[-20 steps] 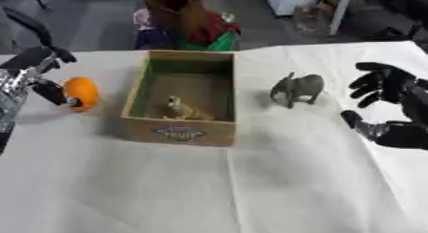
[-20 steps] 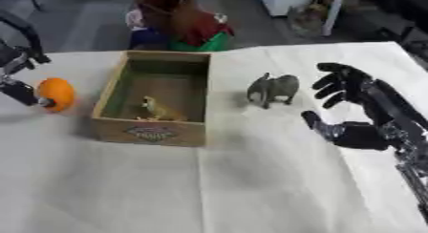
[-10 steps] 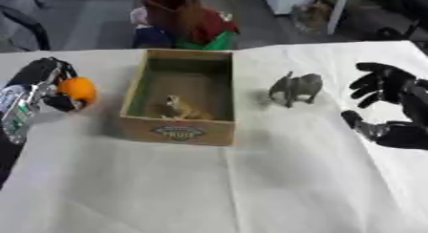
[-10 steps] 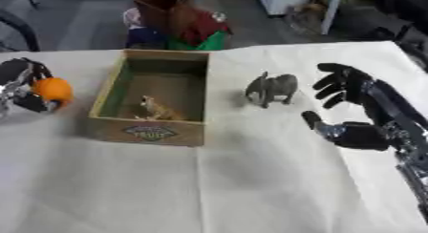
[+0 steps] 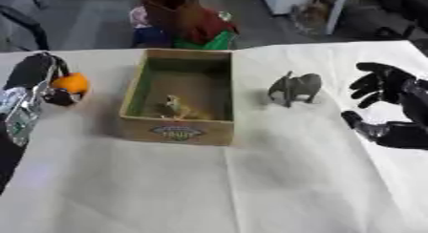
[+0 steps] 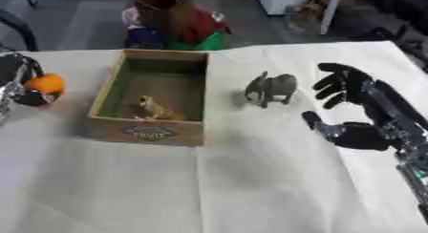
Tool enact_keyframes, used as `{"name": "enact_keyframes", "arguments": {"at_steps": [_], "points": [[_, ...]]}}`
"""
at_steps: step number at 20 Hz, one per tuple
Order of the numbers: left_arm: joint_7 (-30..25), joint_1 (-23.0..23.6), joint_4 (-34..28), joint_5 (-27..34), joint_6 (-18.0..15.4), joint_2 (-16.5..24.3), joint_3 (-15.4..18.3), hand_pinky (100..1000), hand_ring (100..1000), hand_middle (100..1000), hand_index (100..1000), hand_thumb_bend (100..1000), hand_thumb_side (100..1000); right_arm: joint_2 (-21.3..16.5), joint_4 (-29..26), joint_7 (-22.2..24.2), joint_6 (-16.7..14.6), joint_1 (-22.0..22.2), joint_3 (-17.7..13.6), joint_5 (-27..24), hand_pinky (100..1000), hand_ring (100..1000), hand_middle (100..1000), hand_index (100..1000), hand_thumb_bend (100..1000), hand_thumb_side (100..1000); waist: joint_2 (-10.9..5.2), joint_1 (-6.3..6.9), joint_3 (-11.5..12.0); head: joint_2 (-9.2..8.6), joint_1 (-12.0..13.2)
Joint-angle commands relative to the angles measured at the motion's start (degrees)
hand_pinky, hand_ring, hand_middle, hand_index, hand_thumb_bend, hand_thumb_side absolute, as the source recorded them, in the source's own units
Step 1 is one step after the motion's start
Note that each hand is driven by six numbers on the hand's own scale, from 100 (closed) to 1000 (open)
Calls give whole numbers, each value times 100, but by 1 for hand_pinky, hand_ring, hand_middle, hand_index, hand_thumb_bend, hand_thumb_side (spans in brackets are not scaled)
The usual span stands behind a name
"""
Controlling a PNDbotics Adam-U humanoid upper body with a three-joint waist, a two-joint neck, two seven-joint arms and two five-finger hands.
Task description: Pick up objects on the table and place them in the box.
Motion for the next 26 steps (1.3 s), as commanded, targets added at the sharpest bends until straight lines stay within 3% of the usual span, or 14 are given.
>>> {"name": "enact_keyframes", "arguments": {"at_steps": [1,8,16,20,24,26], "points": [[60,-397,-488,237,-217,85,-126,569,419,278,438,526,100,-113,-27,20,-8,-57,-56,-31,594,673,663,919,343,100,-115,5,3,27,24],[-538,-759,-1391,691,-699,-407,-771,589,446,311,473,538,100,-86,-29,63,-10,-100,-18,-42,594,672,660,919,343,100,-127,-13,-42,22,103],[-1339,-732,-1356,564,-1007,-939,-1091,635,531,454,599,580,100,-33,-29,101,-10,-154,14,-61,594,671,659,919,344,100,-109,-41,-153,-20,163],[-1596,-613,-1320,645,-1133,-992,-1116,682,635,595,695,752,100,-35,-25,95,-11,-151,2,-62,594,671,659,919,342,100,-94,-45,-149,-18,157],[-1854,-465,-1418,935,-1176,-897,-1067,753,746,735,772,799,100,-48,-17,79,-12,-144,-18,-54,594,672,659,920,340,100,-87,-35,-98,-16,127],[-1921,-378,-1576,1088,-1172,-803,-1017,771,773,766,806,855,184,-54,-10,68,-13,-143,-31,-47,594,672,659,920,340,100,-81,-32,-70,-15,102]]}}
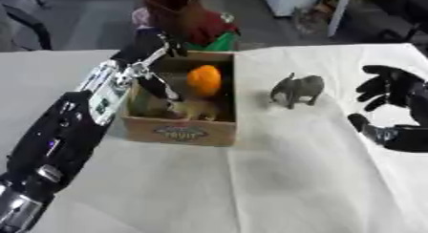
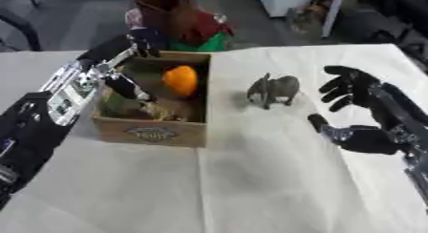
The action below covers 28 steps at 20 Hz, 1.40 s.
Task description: Pick up objects on the table and place them in the box.
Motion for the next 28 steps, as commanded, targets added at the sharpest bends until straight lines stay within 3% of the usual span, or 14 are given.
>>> {"name": "enact_keyframes", "arguments": {"at_steps": [1,4,8,10,11,13,20,28], "points": [[-100,6,-337,268,6,287,137,777,782,778,812,892,249,-99,-34,-27,-9,-83,-75,-19,595,672,660,920,341,100,-68,-9,26,-13,-45],[15,221,-743,538,68,496,319,753,748,743,783,892,276,-168,9,-45,-2,-119,-101,21,597,675,663,920,344,100,-61,-15,93,-8,-107],[354,630,-1365,924,158,787,868,692,673,667,734,821,113,-385,164,-78,29,-372,-147,159,602,682,673,919,344,100,-66,-36,261,15,-214],[538,900,-1668,1111,201,905,1163,675,654,646,717,795,100,-509,303,-79,51,-564,-148,260,605,687,680,920,343,100,-75,-38,358,25,-255],[627,1036,-1813,1200,227,952,1281,670,649,642,713,739,100,-553,376,-72,56,-655,-141,309,607,691,684,920,303,100,-79,-38,397,30,-270],[809,1321,-2110,1383,322,1019,1461,660,639,629,705,760,100,-650,556,-23,62,-880,-95,427,612,698,693,921,340,100,-84,-40,498,45,-319],[1421,2292,-3104,1994,680,1027,1641,647,629,619,696,733,100,-806,1442,411,112,-1593,195,984,640,736,734,924,335,100,-119,-64,799,121,-459],[1948,3013,-3977,2703,1260,903,1724,632,618,607,688,719,100,-586,2592,880,12,-1863,227,1692,680,780,762,937,319,100,-169,-60,1075,236,-556]]}}
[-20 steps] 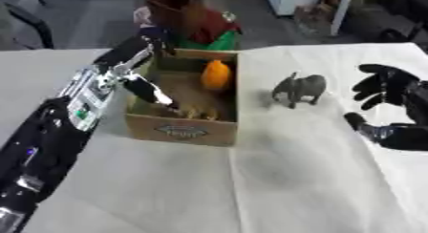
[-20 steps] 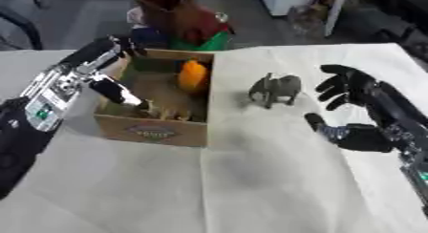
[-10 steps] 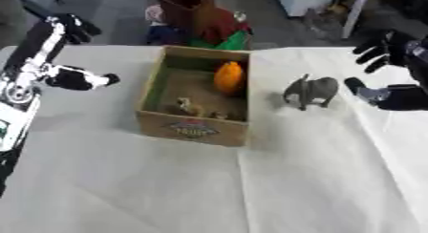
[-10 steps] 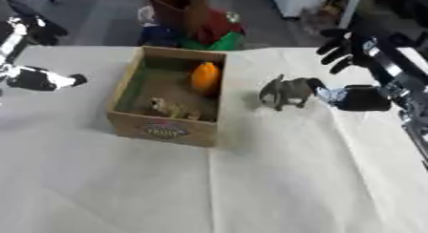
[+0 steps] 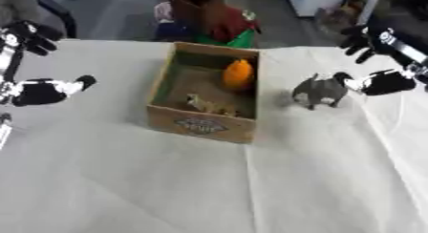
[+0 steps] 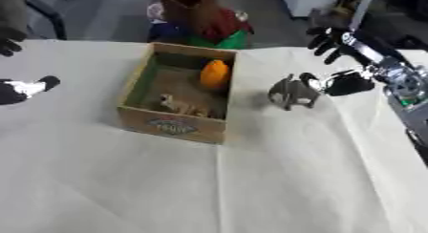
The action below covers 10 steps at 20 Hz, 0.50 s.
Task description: Pick up objects on the table and place them in the box.
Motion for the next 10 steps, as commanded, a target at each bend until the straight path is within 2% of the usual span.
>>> {"name": "enact_keyframes", "arguments": {"at_steps": [1,6,10], "points": [[124,77,-306,303,159,58,135,630,616,606,688,718,100,-25,425,183,-92,-161,-51,323,689,788,767,940,316,100,-95,18,37,94,-54],[152,240,-336,756,203,59,230,627,612,601,686,714,100,134,1161,480,-319,-253,-139,775,721,819,789,945,306,100,-100,22,82,187,-101],[129,285,-305,1132,167,92,265,625,608,596,686,710,100,245,1648,459,-484,-311,-290,1151,726,821,791,946,309,100,-99,21,89,229,-107]]}}
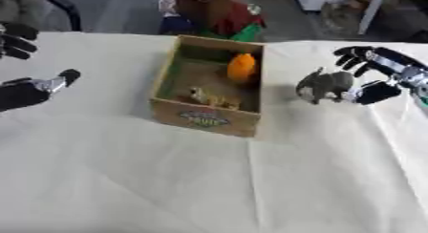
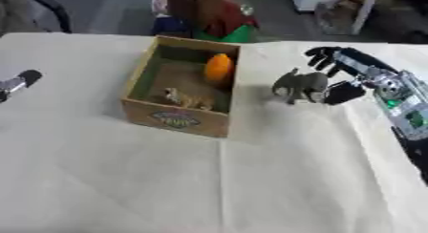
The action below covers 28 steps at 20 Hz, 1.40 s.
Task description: Pick up objects on the table and place them in the box.
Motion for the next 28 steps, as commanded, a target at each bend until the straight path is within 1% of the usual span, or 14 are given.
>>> {"name": "enact_keyframes", "arguments": {"at_steps": [1,6,12,15,19,28], "points": [[-20,-16,-70,317,-32,152,117,624,607,595,686,710,100,-35,329,-31,-119,-134,-173,342,727,822,791,946,310,100,-78,11,9,52,-13],[-72,28,-28,744,-81,200,149,622,603,590,685,707,100,69,648,-202,-199,-174,-317,758,739,825,792,944,315,100,-74,24,20,67,-22],[-117,44,8,845,-111,185,154,621,602,588,685,706,100,143,794,-603,-201,-210,-356,1273,766,833,786,931,325,100,-72,45,33,56,-29],[-120,51,15,851,-119,177,156,621,602,587,685,706,100,159,703,-868,-239,-210,-379,1516,760,829,784,931,326,100,-69,55,33,50,-23],[-127,47,26,860,-123,172,156,620,601,587,685,705,100,130,486,-1107,-328,-213,-357,1676,762,830,786,931,328,100,-66,53,27,35,-22],[-158,57,49,865,-130,172,152,620,600,586,686,703,100,-43,-3,-1167,-282,-281,-394,1683,765,831,787,931,330,100,-72,31,29,33,-2]]}}
